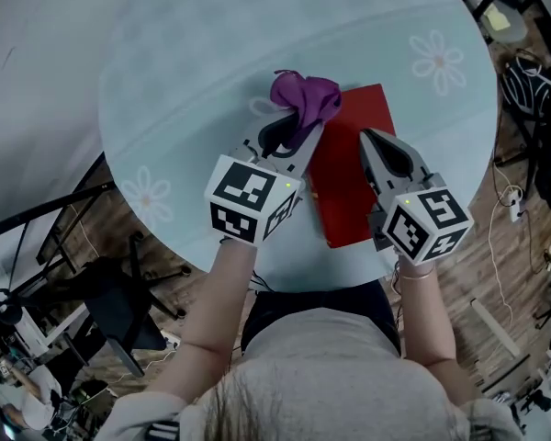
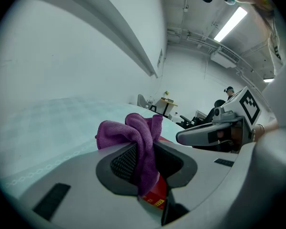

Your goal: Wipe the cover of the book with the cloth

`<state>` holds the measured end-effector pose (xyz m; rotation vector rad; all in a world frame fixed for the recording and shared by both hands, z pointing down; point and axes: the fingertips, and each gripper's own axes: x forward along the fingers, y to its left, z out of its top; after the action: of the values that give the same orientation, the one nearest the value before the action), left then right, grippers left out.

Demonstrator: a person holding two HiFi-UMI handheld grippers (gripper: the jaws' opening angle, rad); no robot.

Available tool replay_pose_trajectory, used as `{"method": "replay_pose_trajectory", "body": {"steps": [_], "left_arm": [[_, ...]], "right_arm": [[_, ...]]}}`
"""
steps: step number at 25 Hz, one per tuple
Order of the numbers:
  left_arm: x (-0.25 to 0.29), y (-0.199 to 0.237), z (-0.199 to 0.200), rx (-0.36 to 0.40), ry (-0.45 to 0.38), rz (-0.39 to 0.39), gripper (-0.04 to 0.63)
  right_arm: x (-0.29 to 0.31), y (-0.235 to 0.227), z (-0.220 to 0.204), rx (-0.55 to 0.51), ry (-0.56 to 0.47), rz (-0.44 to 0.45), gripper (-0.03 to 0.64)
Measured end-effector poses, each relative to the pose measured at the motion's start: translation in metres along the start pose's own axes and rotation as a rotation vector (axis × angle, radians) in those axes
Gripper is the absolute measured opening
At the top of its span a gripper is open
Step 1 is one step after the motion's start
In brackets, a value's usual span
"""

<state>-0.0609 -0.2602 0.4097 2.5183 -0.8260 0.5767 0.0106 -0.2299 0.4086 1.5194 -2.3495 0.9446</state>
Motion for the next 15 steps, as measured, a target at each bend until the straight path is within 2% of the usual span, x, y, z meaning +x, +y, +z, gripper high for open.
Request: {"method": "replay_pose_trajectory", "body": {"steps": [5,15], "left_arm": [[0.010,0.006,-0.004,0.012,0.010,0.014,0.112],[0.023,0.011,-0.016,0.132,0.086,0.064,0.107]], "right_arm": [[0.002,-0.008,-0.003,0.013,0.004,-0.018,0.023],[-0.005,-0.014,-0.007,0.036,-0.005,-0.054,0.023]]}}
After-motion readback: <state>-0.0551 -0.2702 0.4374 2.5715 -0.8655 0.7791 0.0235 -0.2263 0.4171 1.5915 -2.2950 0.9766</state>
